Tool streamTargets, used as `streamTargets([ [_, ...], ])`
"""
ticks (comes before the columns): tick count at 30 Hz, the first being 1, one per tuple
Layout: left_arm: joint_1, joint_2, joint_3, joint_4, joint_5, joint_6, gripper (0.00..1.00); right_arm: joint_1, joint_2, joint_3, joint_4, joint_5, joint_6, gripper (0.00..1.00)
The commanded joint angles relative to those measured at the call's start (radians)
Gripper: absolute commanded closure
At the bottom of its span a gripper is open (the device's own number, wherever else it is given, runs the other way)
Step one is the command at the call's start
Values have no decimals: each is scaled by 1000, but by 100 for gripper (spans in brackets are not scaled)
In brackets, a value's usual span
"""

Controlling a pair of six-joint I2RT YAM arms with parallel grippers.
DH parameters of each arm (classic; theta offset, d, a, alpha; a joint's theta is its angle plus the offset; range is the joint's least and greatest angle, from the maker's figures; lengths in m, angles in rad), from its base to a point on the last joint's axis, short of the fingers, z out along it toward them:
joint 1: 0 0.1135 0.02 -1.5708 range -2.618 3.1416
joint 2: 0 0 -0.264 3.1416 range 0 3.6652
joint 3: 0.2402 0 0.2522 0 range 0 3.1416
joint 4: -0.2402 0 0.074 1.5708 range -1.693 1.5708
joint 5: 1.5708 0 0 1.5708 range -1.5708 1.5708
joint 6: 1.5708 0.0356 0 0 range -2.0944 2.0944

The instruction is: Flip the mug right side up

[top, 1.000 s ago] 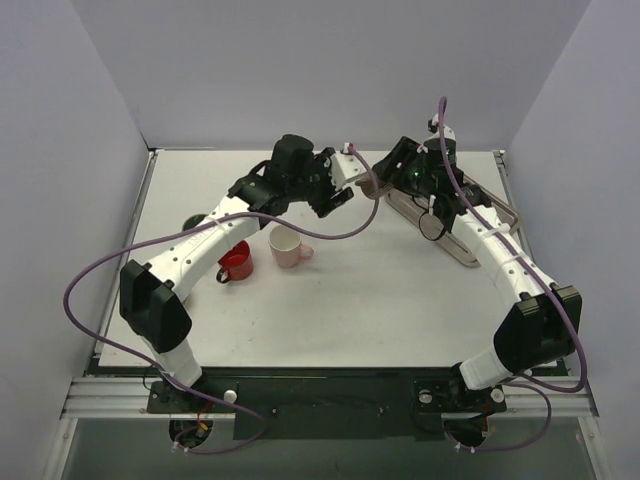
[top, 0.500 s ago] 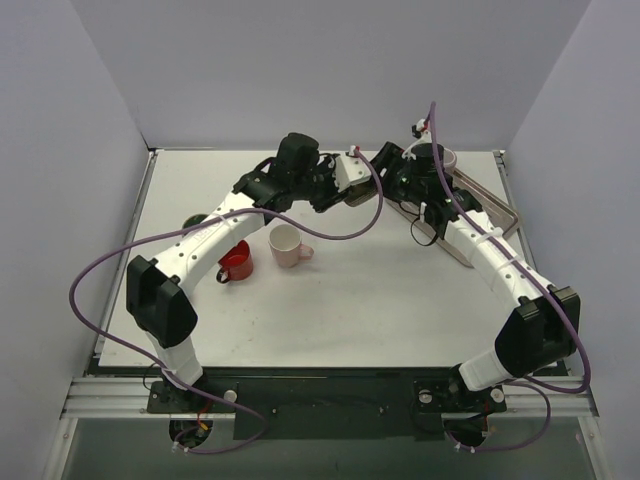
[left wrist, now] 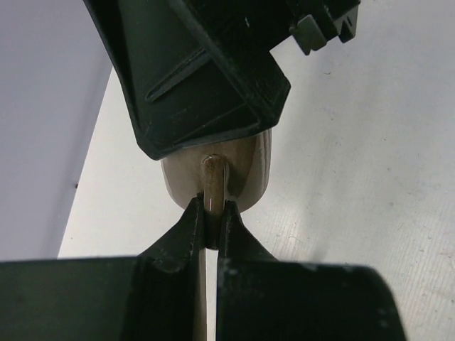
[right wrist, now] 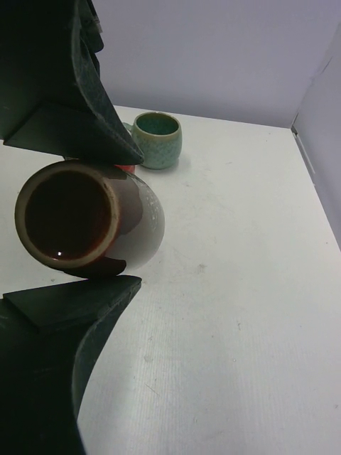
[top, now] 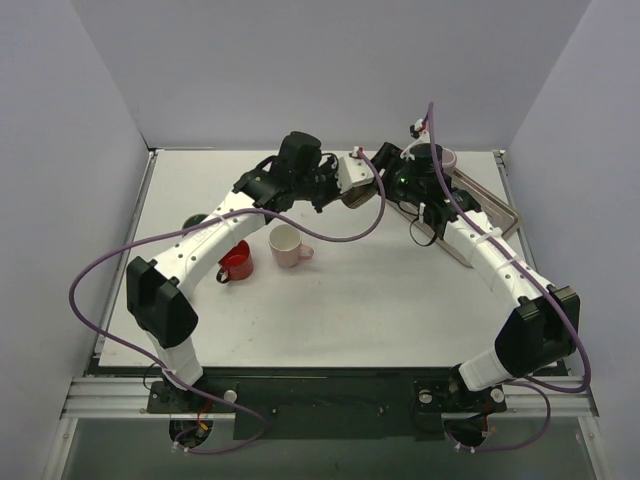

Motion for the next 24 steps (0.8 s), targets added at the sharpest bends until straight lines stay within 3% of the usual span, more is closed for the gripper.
streamTargets([
  [1,-8,18,43,6,18,-43,100,14,-25,36,94,-31,29,100],
  [6,-8,10,17,21,24,-179,100,14,-7,44,62,-26,-5,97],
  [7,-5,8,7,28,5,-210,100,14,-2,54,43,-11,-23,87],
  [8,-3,4,1,41,-21,-288,100,14,3,61,11,0,-51,69],
  [10,6,5,-13,54,-40,-404,100,14,0,62,-23,21,-104,55],
  [13,31,13,-29,46,-13,-569,100,13,-7,49,-69,50,-170,43],
  [14,50,25,-37,38,51,-701,100,5,-26,24,-77,50,-210,34],
  [15,75,28,-49,41,76,-741,100,2,-31,12,-78,55,-229,30],
  [18,121,47,-85,84,182,-908,100,-15,-66,-24,-77,56,-267,25],
  [21,141,56,-103,118,184,-914,100,-21,-62,-30,-81,44,-292,24],
  [24,192,74,-132,170,266,-1069,100,-30,-101,-51,-103,12,-364,21],
])
